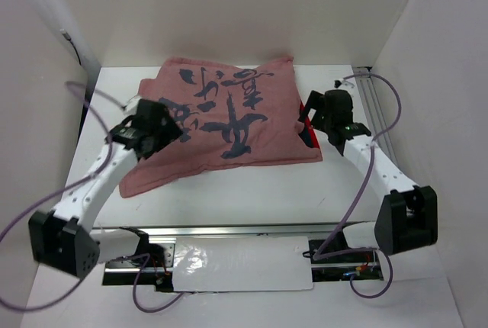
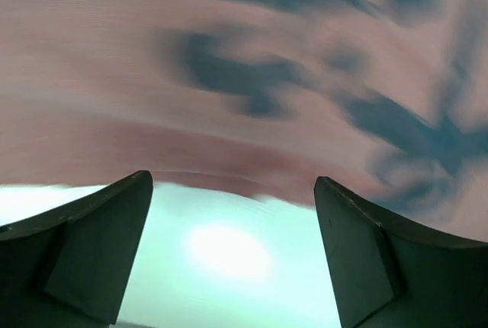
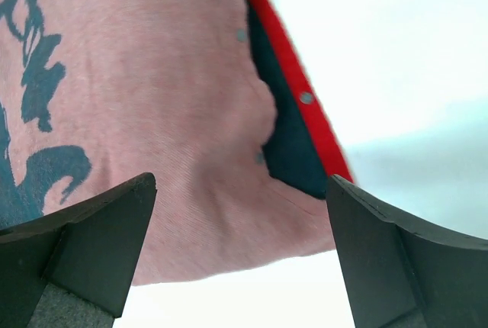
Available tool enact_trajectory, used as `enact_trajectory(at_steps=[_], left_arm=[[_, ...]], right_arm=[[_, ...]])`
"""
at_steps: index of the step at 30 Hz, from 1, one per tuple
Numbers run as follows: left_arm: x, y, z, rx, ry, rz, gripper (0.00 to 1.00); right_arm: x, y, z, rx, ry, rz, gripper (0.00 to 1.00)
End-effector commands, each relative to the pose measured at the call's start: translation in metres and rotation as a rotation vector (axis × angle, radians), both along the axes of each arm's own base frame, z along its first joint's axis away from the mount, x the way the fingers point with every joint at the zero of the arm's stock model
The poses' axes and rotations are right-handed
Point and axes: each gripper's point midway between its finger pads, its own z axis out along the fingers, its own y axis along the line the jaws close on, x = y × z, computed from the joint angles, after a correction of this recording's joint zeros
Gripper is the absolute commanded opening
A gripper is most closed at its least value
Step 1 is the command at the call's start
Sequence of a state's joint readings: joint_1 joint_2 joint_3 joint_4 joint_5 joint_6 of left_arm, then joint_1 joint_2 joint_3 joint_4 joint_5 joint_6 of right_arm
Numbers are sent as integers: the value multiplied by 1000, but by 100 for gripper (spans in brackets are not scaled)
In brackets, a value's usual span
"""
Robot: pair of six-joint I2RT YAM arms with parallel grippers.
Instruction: Put the pillow into the pillowcase
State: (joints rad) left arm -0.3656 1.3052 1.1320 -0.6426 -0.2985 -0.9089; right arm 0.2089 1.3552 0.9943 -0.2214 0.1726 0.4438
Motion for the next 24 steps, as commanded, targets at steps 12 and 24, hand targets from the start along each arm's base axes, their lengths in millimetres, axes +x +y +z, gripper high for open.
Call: enact_trajectory(at_steps=[12, 24], left_arm=[[-124, 144, -102, -89, 247, 669, 100], [-96, 176, -152, -96, 258, 717, 100]], right_arm=[[-62, -28, -63, 74, 189, -23, 99], [-74, -23, -91, 106, 250, 29, 99]])
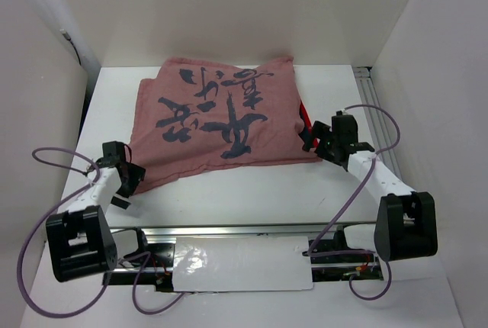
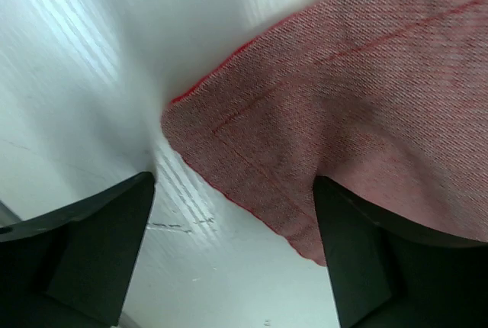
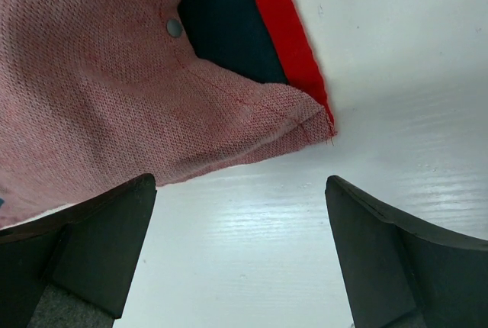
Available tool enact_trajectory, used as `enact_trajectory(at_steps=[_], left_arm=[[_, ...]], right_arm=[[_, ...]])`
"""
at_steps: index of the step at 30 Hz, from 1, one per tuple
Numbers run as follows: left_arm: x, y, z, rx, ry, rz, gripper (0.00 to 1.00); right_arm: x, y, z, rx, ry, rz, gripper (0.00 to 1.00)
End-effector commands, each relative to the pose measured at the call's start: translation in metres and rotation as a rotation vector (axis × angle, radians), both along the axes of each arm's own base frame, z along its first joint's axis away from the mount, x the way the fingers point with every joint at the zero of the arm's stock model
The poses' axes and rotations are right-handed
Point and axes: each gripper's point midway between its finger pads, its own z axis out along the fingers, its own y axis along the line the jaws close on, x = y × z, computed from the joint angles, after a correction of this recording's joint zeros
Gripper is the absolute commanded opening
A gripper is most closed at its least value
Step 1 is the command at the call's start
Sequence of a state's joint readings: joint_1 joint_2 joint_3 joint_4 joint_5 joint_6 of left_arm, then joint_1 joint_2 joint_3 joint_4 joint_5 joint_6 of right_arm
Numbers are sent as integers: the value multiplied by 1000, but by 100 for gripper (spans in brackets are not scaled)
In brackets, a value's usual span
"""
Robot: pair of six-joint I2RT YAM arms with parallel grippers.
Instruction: Put the pillow into the pillowcase
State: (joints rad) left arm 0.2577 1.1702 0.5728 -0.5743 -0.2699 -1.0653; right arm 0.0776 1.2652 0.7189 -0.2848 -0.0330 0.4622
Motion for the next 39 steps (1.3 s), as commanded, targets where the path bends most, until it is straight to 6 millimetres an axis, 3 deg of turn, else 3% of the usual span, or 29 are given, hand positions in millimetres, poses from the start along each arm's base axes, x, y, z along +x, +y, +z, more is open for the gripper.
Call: enact_trajectory(at_steps=[1, 6, 7, 8, 14, 22, 23, 24, 26, 27, 28, 29, 30, 31, 33, 35, 37, 38, 39], left_arm=[[22, 6, -11, -10, -38, -31, 96], [35, 0, -27, -52, -40, -90, 64], [34, -2, -29, -64, -32, -93, 25], [32, -3, -33, -70, -15, -92, 0], [38, 0, -32, -49, -18, -142, 0], [47, 9, -7, 45, -145, -175, 0], [44, 9, -7, 46, -148, -176, 0], [47, 7, -1, 62, -179, -194, 0], [49, 8, 6, 78, -204, -204, 0], [52, 9, 13, 88, -231, -203, 0], [53, 9, 17, 93, -244, -203, 0], [56, 11, 23, 107, -262, -214, 0], [58, 11, 29, 111, -272, -214, 0], [67, 12, 45, 121, -323, -218, 0], [71, 11, 63, 122, -352, -225, 0], [87, 15, 105, 149, -433, -217, 0], [92, 26, 153, 198, -511, -151, 0], [91, 31, 170, 206, -538, -116, 0], [90, 33, 192, 222, -580, -90, 0]], right_arm=[[4, 3, -3, 0, -13, 51, 99], [7, -2, -21, -23, 31, 32, 99], [6, -4, -25, -34, 46, 24, 99], [6, -8, -30, -53, 59, 9, 99], [14, -7, -47, -63, 67, 0, 99], [41, 11, -57, -170, 40, 11, 99], [42, 12, -60, -171, 42, 11, 94], [43, 12, -64, -167, 54, 5, 83], [47, 15, -64, -150, 40, 2, 38], [50, 16, -61, -137, 12, -9, 0], [48, 17, -60, -143, -3, -9, 0], [54, 15, -50, -145, -44, -22, 0], [61, 13, -26, -157, -119, -24, 0], [66, 5, -10, -184, -168, -67, 0], [81, 2, 40, -203, -310, -93, 0], [95, -7, 132, -232, -533, -128, 0], [92, -19, 197, -289, -639, -161, 0], [93, -22, 248, -285, -732, -191, 0], [90, -26, 273, -289, -780, -208, 0]])
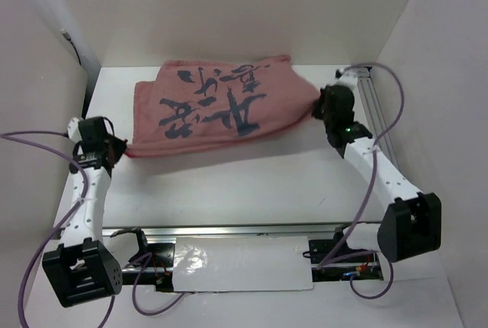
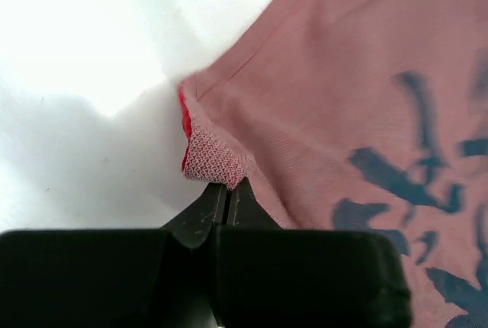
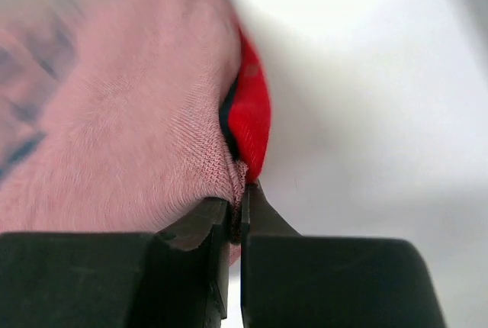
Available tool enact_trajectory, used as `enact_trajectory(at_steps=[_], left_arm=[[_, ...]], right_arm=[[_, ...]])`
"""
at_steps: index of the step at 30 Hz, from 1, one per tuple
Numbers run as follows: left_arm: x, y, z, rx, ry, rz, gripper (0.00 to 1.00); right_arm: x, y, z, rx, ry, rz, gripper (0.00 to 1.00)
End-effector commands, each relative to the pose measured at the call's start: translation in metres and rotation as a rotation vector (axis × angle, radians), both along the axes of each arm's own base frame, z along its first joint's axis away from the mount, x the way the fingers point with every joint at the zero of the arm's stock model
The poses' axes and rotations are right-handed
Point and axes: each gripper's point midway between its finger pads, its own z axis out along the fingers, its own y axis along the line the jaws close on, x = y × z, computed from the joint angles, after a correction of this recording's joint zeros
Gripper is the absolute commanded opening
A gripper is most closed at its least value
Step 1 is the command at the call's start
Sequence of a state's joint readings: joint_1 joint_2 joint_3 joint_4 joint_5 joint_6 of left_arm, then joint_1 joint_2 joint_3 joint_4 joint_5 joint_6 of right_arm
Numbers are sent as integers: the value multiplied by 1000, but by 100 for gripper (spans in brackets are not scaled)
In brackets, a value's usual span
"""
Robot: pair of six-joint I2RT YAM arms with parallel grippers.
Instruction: Put the pillow into the pillowcase
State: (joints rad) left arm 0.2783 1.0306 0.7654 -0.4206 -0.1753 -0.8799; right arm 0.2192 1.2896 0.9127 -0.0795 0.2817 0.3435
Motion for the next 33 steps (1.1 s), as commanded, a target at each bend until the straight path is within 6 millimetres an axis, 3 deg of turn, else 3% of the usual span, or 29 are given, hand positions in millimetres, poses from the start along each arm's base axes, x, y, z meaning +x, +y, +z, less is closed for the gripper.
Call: enact_trajectory(at_steps=[1, 2, 3, 4, 5, 6, 7, 8, 9, 10, 11, 12, 14, 15, 17, 19, 21, 22, 23, 24, 25, 26, 27, 28, 29, 30, 32, 33], left_arm=[[8, 22, 117, 62, -257, 128, 0], [4, 23, 136, 68, -279, 143, 0], [0, 28, 159, 85, -312, 163, 0], [-6, 34, 184, 110, -346, 197, 0], [-14, 36, 243, 153, -447, 211, 0], [-27, 40, 257, 166, -439, 243, 0], [-38, 48, 280, 225, -455, 278, 0], [-52, 48, 327, 266, -540, 297, 0], [-61, 48, 345, 294, -560, 306, 0], [-72, 51, 356, 330, -548, 322, 0], [-85, 49, 387, 358, -608, 338, 0], [-96, 48, 400, 381, -632, 345, 0], [-111, 46, 424, 428, -671, 351, 0], [-112, 46, 428, 439, -677, 348, 0], [-114, 44, 435, 459, -691, 335, 0], [-107, 45, 430, 452, -674, 322, 0], [-83, 47, 415, 440, -637, 277, 0], [-75, 47, 408, 432, -625, 262, 0], [-52, 49, 381, 404, -561, 221, 0], [-36, 51, 373, 396, -559, 203, 0], [-20, 47, 361, 373, -556, 150, 0], [2, 50, 322, 347, -477, 112, 0], [14, 49, 306, 340, -460, 73, 0], [33, 49, 304, 351, -508, 42, 0], [49, 43, 287, 325, -503, -11, 0], [70, 45, 242, 298, -429, -41, 0], [109, 36, 219, 291, -445, -89, 0], [125, 36, 205, 309, -414, -113, 0]], right_arm=[[0, -33, 192, -60, -460, -125, 0], [-5, -37, 214, -60, -509, -147, 0], [-14, -45, 251, -57, -576, -172, 0], [-18, -47, 268, -73, -600, -171, 0], [-28, -54, 286, -82, -621, -183, 0], [-40, -58, 320, -73, -685, -200, 0], [-50, -61, 339, -83, -718, -203, 0], [-57, -64, 349, -94, -722, -214, 0], [-78, -69, 384, -72, -797, -224, 0], [-92, -73, 399, -95, -825, -228, 0], [-99, -76, 406, -104, -828, -241, 0], [-120, -81, 430, -86, -884, -250, 0], [-134, -86, 441, -109, -882, -262, 0], [-147, -91, 453, -98, -908, -284, 0], [-152, -95, 455, -123, -898, -295, 0], [-154, -103, 445, -133, -851, -340, 0], [-133, -105, 423, -144, -776, -371, 0], [-116, -101, 401, -152, -725, -362, 0], [-98, -96, 381, -145, -678, -355, 0], [-85, -93, 363, -141, -638, -349, 0], [-64, -87, 325, -131, -557, -341, 0], [-48, -86, 298, -129, -502, -356, 0], [-35, -82, 273, -125, -460, -354, 0], [-20, -84, 223, -146, -364, -361, 0], [-9, -83, 199, -112, -328, -370, 0], [15, -79, 155, -119, -229, -347, 0], [45, -84, 112, -110, -144, -346, 0], [75, -84, 62, -122, -45, -340, 0]])
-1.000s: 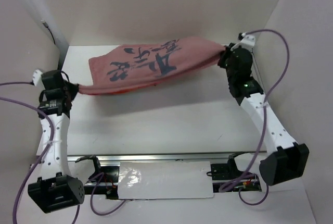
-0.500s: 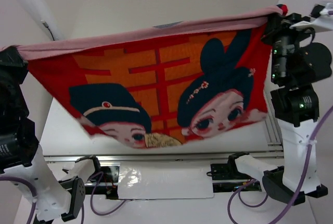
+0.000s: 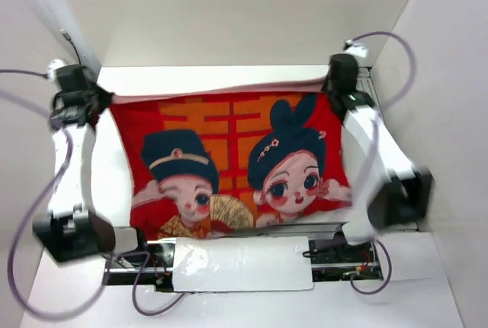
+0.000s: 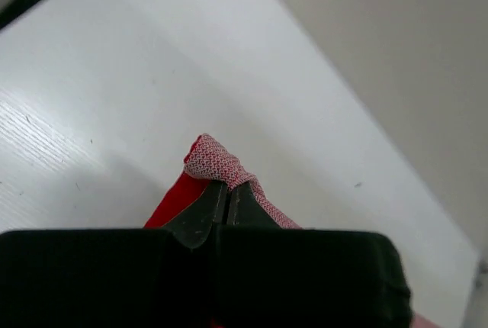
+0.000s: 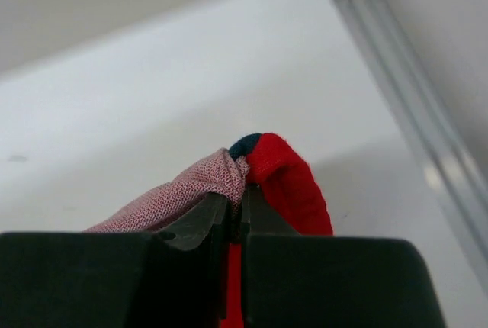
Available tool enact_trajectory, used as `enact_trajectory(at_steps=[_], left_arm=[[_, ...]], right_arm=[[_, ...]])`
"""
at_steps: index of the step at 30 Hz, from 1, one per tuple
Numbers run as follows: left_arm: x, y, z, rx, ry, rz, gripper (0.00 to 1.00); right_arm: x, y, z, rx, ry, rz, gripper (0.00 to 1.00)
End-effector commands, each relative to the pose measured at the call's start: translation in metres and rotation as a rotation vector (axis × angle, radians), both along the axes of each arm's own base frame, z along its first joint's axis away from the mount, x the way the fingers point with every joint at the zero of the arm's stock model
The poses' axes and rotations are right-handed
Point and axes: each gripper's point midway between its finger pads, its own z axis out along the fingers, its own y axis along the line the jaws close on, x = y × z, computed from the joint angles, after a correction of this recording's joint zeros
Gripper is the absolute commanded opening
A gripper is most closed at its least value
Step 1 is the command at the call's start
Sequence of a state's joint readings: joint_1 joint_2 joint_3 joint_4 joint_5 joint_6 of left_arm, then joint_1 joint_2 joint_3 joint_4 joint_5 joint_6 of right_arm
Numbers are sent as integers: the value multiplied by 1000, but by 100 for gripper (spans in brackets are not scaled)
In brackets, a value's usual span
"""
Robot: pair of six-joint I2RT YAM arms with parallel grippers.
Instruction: Put the pillow into the pillowcase
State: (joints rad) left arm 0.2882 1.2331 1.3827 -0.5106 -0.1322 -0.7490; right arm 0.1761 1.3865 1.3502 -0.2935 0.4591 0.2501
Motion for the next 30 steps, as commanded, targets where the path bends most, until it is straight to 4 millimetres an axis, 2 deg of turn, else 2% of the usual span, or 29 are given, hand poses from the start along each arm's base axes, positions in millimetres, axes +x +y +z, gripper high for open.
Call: enact_trajectory(at_steps=[1, 2, 3, 4, 5, 6, 7, 8, 9, 10, 11, 12, 13, 14, 15, 16, 18, 19, 20, 21, 22, 23, 24, 25, 26, 27, 28, 29, 30], left_arm=[[80, 17, -26, 116, -35, -7, 0], [98, 14, -45, 120, 19, -3, 0], [114, 15, -64, 118, 66, -1, 0], [136, 19, -53, 120, 56, 0, 0], [162, 20, -109, 84, 179, -30, 0], [177, 16, -91, 64, 186, -63, 0], [186, 18, -100, 56, 222, -65, 6], [196, 20, -136, 55, 307, -51, 40], [201, 14, -133, 81, 323, -82, 49], [203, 19, -122, 97, 317, -58, 55], [204, 17, -121, 106, 319, -54, 68], [207, 15, -122, 102, 307, -64, 99], [201, 12, -117, 110, 296, -82, 100], [204, 10, -107, 121, 258, -100, 100], [201, 7, -103, 117, 243, -113, 100], [194, 4, -94, 122, 231, -126, 100], [187, 0, -83, 131, 217, -126, 100], [184, -6, -76, 145, 213, -142, 100], [175, -7, -66, 155, 210, -147, 100], [171, -23, -66, 155, 220, -175, 100], [163, -31, -66, 154, 237, -191, 100], [154, -41, -78, 150, 267, -210, 100], [146, -51, -80, 150, 277, -230, 100], [132, -75, -66, 155, 250, -276, 100], [115, -86, -89, 149, 308, -305, 100], [103, -96, -94, 141, 320, -320, 100], [84, -113, -78, 144, 281, -350, 100], [63, -121, -102, 111, 332, -353, 100], [50, -127, -103, 101, 330, -360, 100]], right_arm=[[71, -47, -48, 48, 8, -163, 0], [96, -51, -59, 52, 14, -165, 0], [131, -54, -129, 34, 135, -166, 0], [145, -51, -151, 37, 220, -128, 1], [185, -45, -99, 48, 124, -87, 6], [201, -41, -154, 39, 239, -63, 13], [207, -35, -156, 36, 266, -17, 22], [218, -27, -134, 37, 208, -5, 51], [216, -19, -133, 16, 219, 33, 71], [220, -15, -118, 18, 165, 63, 85], [210, -15, -135, 18, 196, 63, 93], [205, -16, -129, 18, 176, 64, 100], [199, -11, -86, 29, 79, 90, 100], [186, -10, -100, 40, 107, 96, 100], [179, -10, -91, 41, 90, 96, 100], [167, -9, -61, 44, 45, 107, 100], [149, -15, -61, 44, 64, 97, 100], [137, -15, -40, 44, 40, 98, 100], [126, -14, -43, 39, 72, 116, 100], [114, -14, -58, 39, 119, 115, 100], [101, -13, -48, 43, 115, 125, 100], [89, -13, -55, 55, 147, 120, 100], [74, -13, -80, 65, 203, 114, 100], [62, -11, -88, 70, 224, 125, 100], [49, -9, -73, 84, 182, 131, 100], [35, -8, -93, 98, 209, 138, 100], [26, -7, -93, 119, 200, 129, 100], [10, -6, -73, 121, 152, 140, 100], [3, -6, -69, 130, 131, 137, 100]])
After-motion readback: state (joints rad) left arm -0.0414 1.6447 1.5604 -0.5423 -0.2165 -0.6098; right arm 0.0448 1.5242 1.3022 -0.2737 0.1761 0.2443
